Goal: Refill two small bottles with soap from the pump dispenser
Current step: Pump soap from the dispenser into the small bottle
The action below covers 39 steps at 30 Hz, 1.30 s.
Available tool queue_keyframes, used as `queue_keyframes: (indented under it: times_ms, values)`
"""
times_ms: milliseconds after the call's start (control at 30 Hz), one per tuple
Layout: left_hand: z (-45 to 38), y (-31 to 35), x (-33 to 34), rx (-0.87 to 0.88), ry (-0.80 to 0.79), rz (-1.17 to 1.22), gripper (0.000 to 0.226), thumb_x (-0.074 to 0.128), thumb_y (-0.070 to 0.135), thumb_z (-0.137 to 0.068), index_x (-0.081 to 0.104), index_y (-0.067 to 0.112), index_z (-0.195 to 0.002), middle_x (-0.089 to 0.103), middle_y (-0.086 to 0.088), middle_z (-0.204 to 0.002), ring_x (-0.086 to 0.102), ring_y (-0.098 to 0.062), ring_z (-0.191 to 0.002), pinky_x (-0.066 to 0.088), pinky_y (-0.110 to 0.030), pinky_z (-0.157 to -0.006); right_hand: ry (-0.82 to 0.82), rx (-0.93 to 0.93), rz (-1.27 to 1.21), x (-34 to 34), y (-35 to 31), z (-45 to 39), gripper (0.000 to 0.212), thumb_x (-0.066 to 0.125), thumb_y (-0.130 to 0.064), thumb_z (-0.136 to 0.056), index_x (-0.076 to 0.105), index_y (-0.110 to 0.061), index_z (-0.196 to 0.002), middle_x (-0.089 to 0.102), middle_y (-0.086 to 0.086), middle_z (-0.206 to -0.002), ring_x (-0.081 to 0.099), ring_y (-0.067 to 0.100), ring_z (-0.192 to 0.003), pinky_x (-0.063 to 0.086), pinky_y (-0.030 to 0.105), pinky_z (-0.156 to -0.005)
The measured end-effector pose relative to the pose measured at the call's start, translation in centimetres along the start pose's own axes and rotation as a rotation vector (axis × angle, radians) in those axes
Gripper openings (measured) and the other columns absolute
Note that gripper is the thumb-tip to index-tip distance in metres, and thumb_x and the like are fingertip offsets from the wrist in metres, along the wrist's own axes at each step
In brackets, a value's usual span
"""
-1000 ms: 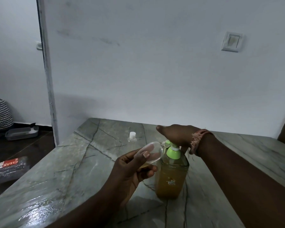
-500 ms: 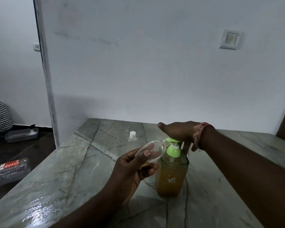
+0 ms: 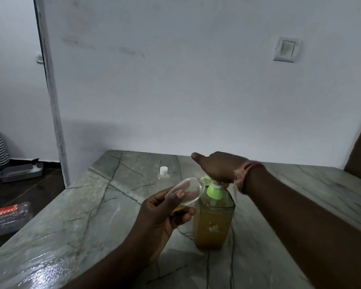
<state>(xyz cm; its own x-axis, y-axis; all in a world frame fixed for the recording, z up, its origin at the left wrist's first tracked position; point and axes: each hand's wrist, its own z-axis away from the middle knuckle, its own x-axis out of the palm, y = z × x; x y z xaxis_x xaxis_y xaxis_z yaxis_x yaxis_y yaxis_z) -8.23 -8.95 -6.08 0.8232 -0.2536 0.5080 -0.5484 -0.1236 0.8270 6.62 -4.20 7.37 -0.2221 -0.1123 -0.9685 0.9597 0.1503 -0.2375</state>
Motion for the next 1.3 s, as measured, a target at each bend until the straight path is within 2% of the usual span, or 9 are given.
queue_keyframes:
  times_ms: [33, 133, 233, 367, 533, 667, 833, 1100, 1300]
  values:
    - [0.0, 0.0, -0.1, -0.002, 0.003, 0.001, 0.043, 0.074, 0.026, -0.079, 0.072, 0.01, -0.119, 0.072, -0.017, -0.116, 0.067, -0.021, -0.074, 0.056, -0.024, -0.063, 0.004, -0.016, -0.013, 0.3, 0.2, -0.1, 0.043, 0.018, -0.035, -0.108, 0.06, -0.024, -0.102, 0.06, 0.017, -0.098, 0.05, 0.017, -0.075, 0.04, 0.029, -0.082]
    - [0.3, 0.0, 0.1, -0.008, -0.003, -0.013, 0.038, 0.071, 0.024, -0.079, 0.074, 0.01, -0.115, 0.073, -0.02, -0.112, 0.066, -0.021, -0.072, 0.055, -0.024, -0.062, -0.017, 0.022, -0.108, 0.9, 0.5, 0.4, 0.044, 0.017, -0.023, -0.109, 0.033, -0.012, -0.149, 0.044, 0.02, -0.144, 0.05, 0.03, -0.123, 0.041, 0.032, -0.097]
    - [0.4, 0.1, 0.3, -0.008, -0.01, -0.026, 0.04, 0.071, 0.025, -0.079, 0.073, 0.01, -0.116, 0.072, -0.02, -0.115, 0.067, -0.02, -0.072, 0.056, -0.025, -0.063, -0.083, 0.069, -0.145, 0.4, 0.2, 0.9, 0.053, 0.016, -0.035, -0.108, 0.032, -0.004, -0.149, 0.034, 0.018, -0.153, 0.04, 0.03, -0.135, 0.035, 0.031, -0.104]
    - [0.4, 0.1, 0.3, -0.011, -0.018, -0.016, 0.043, 0.07, 0.024, -0.08, 0.07, 0.01, -0.121, 0.072, -0.017, -0.118, 0.068, -0.02, -0.075, 0.056, -0.024, -0.065, -0.058, 0.095, -0.096, -0.2, 0.0, 0.1, 0.067, 0.018, -0.055, -0.103, 0.034, -0.009, -0.149, 0.041, 0.016, -0.149, 0.056, 0.034, -0.119, 0.047, 0.035, -0.094]
    - [0.3, 0.1, 0.0, -0.008, -0.065, 0.004, 0.061, 0.088, 0.04, -0.067, 0.072, 0.011, -0.118, 0.072, -0.015, -0.117, 0.067, -0.019, -0.077, 0.057, -0.023, -0.066, -0.004, 0.087, -0.228, 1.6, 0.8, -1.1, 0.044, 0.023, -0.021, -0.109, 0.04, 0.0, -0.142, 0.048, 0.025, -0.139, 0.047, 0.038, -0.127, 0.039, 0.038, -0.1]
    - [0.4, 0.1, 0.2, -0.02, -0.064, 0.008, 0.042, 0.077, 0.032, -0.079, 0.074, 0.012, -0.116, 0.073, -0.015, -0.115, 0.065, -0.017, -0.074, 0.056, -0.022, -0.064, -0.03, 0.074, -0.151, 1.1, 0.3, -0.3, 0.053, 0.018, -0.035, -0.108, 0.036, -0.003, -0.147, 0.04, 0.02, -0.149, 0.042, 0.033, -0.133, 0.039, 0.031, -0.09]
    - [0.4, 0.0, 0.0, -0.004, -0.099, 0.028, 0.072, 0.091, 0.045, -0.06, 0.071, 0.01, -0.121, 0.071, -0.014, -0.121, 0.067, -0.017, -0.078, 0.057, -0.022, -0.069, -0.072, 0.064, -0.089, 0.0, -0.2, 0.2, 0.062, 0.019, -0.049, -0.105, 0.033, -0.009, -0.15, 0.041, 0.018, -0.149, 0.055, 0.035, -0.119, 0.044, 0.037, -0.099]
    - [0.2, -0.2, -0.7, -0.015, -0.132, 0.07, 0.079, 0.088, 0.05, -0.062, 0.067, 0.009, -0.126, 0.066, -0.021, -0.127, 0.069, -0.019, -0.083, 0.058, -0.024, -0.073, -0.044, 0.081, -0.19, 0.8, 0.3, 0.4, 0.053, 0.016, -0.036, -0.108, 0.028, -0.008, -0.151, 0.03, 0.015, -0.156, 0.038, 0.029, -0.137, 0.034, 0.03, -0.1]
    - [0.5, -0.2, -0.5, -0.02, -0.149, 0.08, 0.075, 0.088, 0.05, -0.062, 0.069, 0.013, -0.124, 0.069, -0.015, -0.125, 0.069, -0.019, -0.086, 0.058, -0.024, -0.075, -0.033, 0.101, -0.118, 0.0, 0.0, 0.5, 0.071, 0.022, -0.062, -0.099, 0.042, -0.011, -0.144, 0.052, 0.018, -0.136, 0.063, 0.032, -0.088, 0.052, 0.033, -0.08]
